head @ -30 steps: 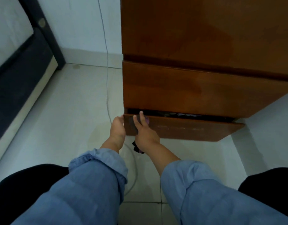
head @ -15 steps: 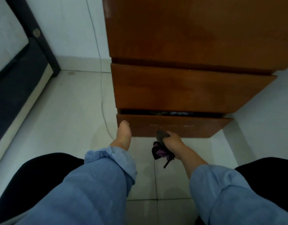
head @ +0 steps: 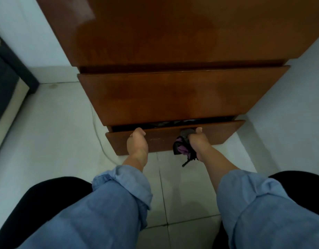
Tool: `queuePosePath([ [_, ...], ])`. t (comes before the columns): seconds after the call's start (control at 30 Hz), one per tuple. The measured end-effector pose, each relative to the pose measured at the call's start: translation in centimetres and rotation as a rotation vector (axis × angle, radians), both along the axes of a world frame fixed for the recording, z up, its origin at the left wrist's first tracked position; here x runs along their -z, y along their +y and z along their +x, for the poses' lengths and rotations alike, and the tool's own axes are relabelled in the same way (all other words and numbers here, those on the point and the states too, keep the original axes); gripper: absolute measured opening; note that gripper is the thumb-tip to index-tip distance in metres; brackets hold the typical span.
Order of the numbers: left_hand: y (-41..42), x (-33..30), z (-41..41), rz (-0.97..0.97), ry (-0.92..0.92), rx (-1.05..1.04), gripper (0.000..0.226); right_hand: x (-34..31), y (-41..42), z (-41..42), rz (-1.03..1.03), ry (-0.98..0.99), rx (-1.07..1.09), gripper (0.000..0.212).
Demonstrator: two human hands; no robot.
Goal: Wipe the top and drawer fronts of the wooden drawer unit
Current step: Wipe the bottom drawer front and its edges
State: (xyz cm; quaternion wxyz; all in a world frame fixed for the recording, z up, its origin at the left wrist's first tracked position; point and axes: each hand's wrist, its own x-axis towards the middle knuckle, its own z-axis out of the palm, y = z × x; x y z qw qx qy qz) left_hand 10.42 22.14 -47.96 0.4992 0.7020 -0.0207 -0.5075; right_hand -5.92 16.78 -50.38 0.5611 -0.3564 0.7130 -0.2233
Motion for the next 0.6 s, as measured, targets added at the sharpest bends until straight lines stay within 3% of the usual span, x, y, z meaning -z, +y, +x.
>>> queuePosePath([
  [0.1, -0.4, 0.4, 0.0, 0.020, -0.097, 0.043, 0.010, 0.2, 0.0, 0.2, -0.001, -0.041, 0.026, 0.062],
  [0.23, -1.5, 0.7, 1.0, 0.055, -0.174, 0.153, 0.010, 0.0, -1.4, -0.1, -0.021, 0.043, -0.064, 0.058],
  [0.4, -1.7, 2.1, 1.0, 0.128, -0.400, 0.302, 0.041, 1.3, -0.7, -0.7, -0.100, -0.110, 0.042, 0.063],
  [0.5, -1.4, 2.4, 0.1, 0.143, -0.606, 0.540, 0.049, 2.7, 0.7, -1.9, -0.164, -0.361, 0.475, 0.071],
  [0.6, -1.2, 2.5, -1.2, 0.054, -0.788, 0.834, 0.044, 3.5, 1.5, -3.6, -0.105, -0.619, 0.911, 0.054],
])
